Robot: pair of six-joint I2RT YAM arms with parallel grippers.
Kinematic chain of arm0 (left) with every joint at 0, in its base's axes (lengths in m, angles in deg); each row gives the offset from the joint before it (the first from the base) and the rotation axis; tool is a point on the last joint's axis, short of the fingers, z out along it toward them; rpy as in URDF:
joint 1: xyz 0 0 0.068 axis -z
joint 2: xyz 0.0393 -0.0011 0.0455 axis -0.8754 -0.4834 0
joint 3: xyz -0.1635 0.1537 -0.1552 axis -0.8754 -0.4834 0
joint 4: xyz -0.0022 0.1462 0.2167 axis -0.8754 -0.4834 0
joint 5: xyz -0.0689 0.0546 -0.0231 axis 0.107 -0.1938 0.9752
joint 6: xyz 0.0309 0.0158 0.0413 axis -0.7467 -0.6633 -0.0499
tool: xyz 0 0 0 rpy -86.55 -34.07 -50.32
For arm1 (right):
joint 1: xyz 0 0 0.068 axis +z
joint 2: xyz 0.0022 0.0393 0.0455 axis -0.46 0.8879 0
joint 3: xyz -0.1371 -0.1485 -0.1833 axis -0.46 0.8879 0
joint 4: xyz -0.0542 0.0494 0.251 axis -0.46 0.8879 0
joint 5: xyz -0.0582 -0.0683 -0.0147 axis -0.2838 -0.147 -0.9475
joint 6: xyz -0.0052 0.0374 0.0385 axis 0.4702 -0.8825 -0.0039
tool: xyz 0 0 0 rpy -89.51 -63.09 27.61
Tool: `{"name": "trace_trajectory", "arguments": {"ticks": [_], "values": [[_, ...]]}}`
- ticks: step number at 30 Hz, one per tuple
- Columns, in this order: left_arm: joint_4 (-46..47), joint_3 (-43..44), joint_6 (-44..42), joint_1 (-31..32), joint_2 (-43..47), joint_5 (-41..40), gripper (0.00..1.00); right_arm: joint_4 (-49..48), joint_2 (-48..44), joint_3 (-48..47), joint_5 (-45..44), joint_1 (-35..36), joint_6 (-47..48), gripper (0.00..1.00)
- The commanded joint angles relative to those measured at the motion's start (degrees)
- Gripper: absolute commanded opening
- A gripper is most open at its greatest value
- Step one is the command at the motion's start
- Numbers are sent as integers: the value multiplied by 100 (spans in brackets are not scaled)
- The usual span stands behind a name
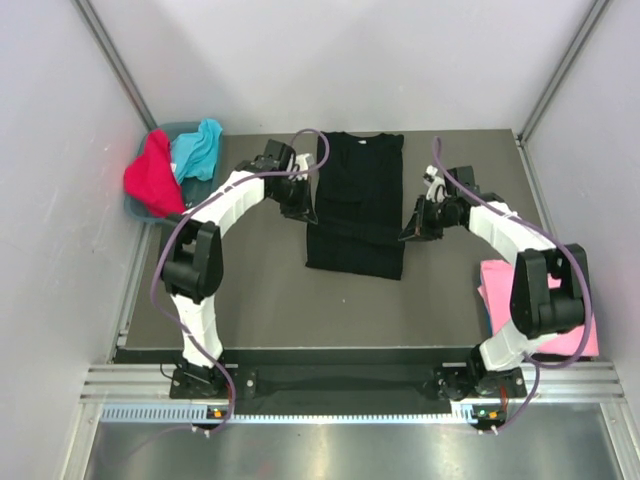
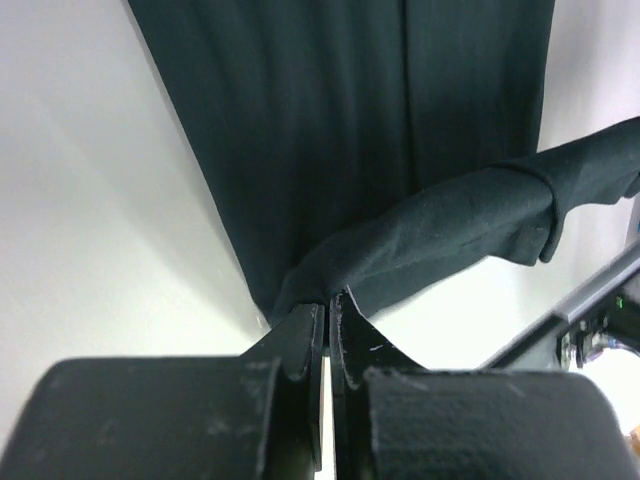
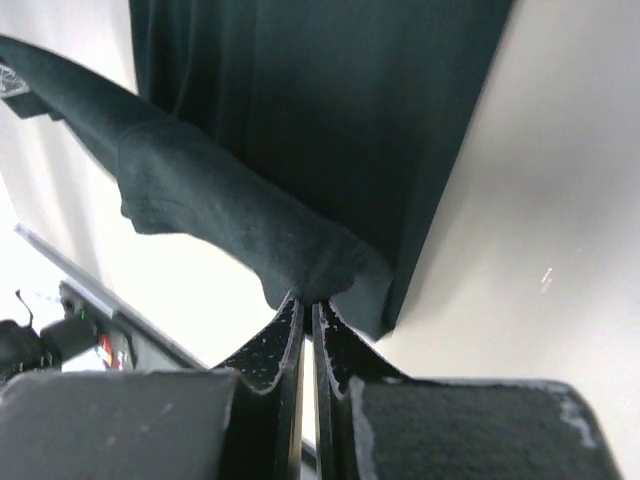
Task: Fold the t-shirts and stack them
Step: Fold the tshirt
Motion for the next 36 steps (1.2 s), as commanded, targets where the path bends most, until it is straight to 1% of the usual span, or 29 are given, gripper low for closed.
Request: {"name": "trace_trajectory", "arguments": {"ticks": [1, 4, 9, 11, 12, 13, 14, 15, 16, 17, 18, 19, 20, 21, 23, 24, 25, 26, 27, 28, 31, 36], "values": [[411, 719, -96, -168, -334, -40, 0, -589, 310, -626, -55, -178, 94, 0], [446, 1063, -158, -230, -677, -14, 0, -599, 714, -1057, -46, -214, 146, 0], [595, 1363, -167, -283, -1133, 92, 0, -652, 1417, -1768, -64, -249, 225, 0], [647, 1521, -184, -291, -1248, 83, 0, -695, 1671, -1910, -82, -249, 252, 0], [665, 1565, -193, -291, -1345, 57, 0, -704, 1743, -2023, -134, -240, 252, 2], [692, 1661, -245, -291, -1380, -22, 11, -687, 1796, -2068, -152, -249, 226, 17], [666, 1731, -263, -291, -1407, -318, 48, -678, 1831, -2095, -169, -266, 226, 25], [613, 1793, -307, -291, -1381, -504, 67, -652, 1805, -2130, -204, -284, 226, 34], [569, 1916, -420, -300, -1337, -671, 79, -512, 1753, -2130, -213, -310, 217, 36], [508, 1978, -491, -309, -1267, -1047, 93, -415, 1587, -2113, -213, -380, 208, 40], [359, 2022, -535, -335, -1075, -1181, 97, -301, 1489, -1991, -161, -415, 208, 43], [323, 1970, -545, -431, -943, -1235, 98, -56, 1375, -1911, -109, -451, 217, 48], [279, 1865, -510, -502, -811, -1166, 98, 68, 1131, -1815, -73, -503, 226, 49], [209, 1725, -466, -581, -487, -843, 98, 165, 998, -1526, 5, -521, 217, 50], [77, 1189, -290, -792, -213, -411, 98, 315, 699, -1200, 164, -539, 155, 50], [-89, 978, -203, -853, -3, 0, 98, 341, 602, -876, 312, -539, 129, 51], [-116, 480, -54, -863, 104, 204, 98, 324, 540, -708, 366, -539, 16, 52], [-117, 214, 17, -863, 279, 441, 98, 281, 444, -541, 419, -513, -64, 53], [-91, -49, 218, -854, 341, 591, 98, 193, 434, -243, 515, -504, -117, 54], [-12, -548, 316, -845, 394, 906, 96, 140, 434, -119, 516, -486, -230, 54], [103, -1201, 545, -801, 456, 1242, 93, -10, 530, 234, 542, -407, -442, 55], [445, -1686, 1053, -801, 290, 1454, 91, -185, 697, 454, 595, -293, -583, 55]]}}
